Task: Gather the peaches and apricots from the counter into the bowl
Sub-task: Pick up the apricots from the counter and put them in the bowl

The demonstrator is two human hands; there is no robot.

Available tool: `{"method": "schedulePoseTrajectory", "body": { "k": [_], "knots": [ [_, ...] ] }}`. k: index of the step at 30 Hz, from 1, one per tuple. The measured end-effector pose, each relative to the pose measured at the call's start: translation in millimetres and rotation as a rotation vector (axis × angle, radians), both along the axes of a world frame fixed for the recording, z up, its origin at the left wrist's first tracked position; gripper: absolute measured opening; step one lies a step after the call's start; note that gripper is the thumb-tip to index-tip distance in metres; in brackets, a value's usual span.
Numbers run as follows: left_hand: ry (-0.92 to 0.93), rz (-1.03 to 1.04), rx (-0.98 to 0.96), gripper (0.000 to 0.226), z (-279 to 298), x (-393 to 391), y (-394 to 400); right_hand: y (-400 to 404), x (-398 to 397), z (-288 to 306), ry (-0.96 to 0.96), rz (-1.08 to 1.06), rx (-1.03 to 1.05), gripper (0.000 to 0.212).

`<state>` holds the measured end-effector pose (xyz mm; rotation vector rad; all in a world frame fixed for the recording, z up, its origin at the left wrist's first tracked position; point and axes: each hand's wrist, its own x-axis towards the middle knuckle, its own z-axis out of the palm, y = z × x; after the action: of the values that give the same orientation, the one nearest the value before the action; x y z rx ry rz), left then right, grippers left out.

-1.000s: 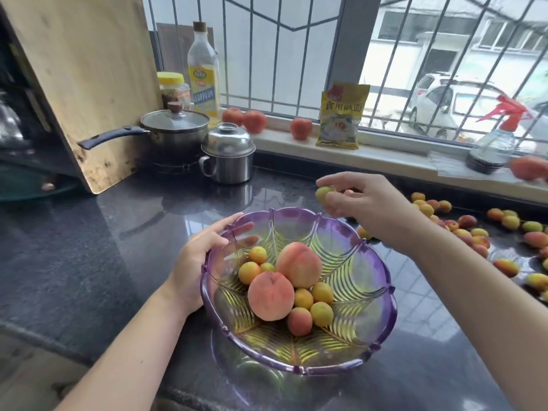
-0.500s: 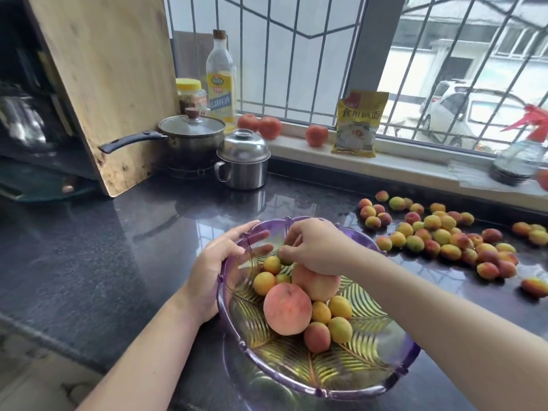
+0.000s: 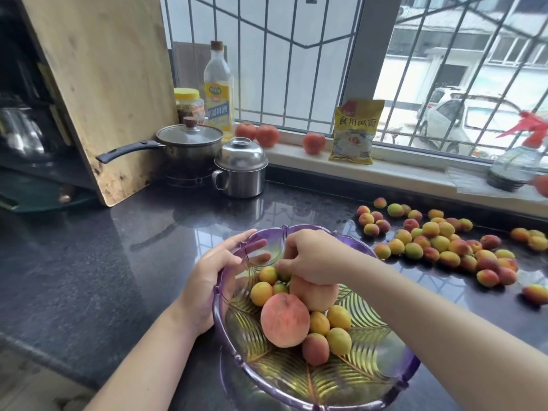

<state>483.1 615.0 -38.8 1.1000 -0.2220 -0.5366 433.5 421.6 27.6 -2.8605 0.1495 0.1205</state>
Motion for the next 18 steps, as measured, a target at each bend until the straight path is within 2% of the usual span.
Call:
{"method": "schedulePoseTrajectory", "body": {
  "k": [4,6,12,15,18],
  "knots": [
    [-0.003,-0.001,0.007,0.064,0,0,0,0,-3,1,-0.006,0.006,-0.009,0.031],
    [-0.002,-0.001,0.000,0.064,0,0,0,-6,-7,10,-0.081,-0.028,0.041,0.035],
    [-0.011,0.009,-0.013,0.063,-3,1,0,-67,-33,31,-0.616,-0.300,0.313,0.015],
    [-0.002,0.015,-0.023,0.062,-4,1,-1,-106,-55,18,-0.685,-0.469,0.264,0.017],
    [0.007,0.010,-0.023,0.063,-4,1,-1,-135,-70,-9,-0.622,-0.556,0.089,0.020]
  ]
}}
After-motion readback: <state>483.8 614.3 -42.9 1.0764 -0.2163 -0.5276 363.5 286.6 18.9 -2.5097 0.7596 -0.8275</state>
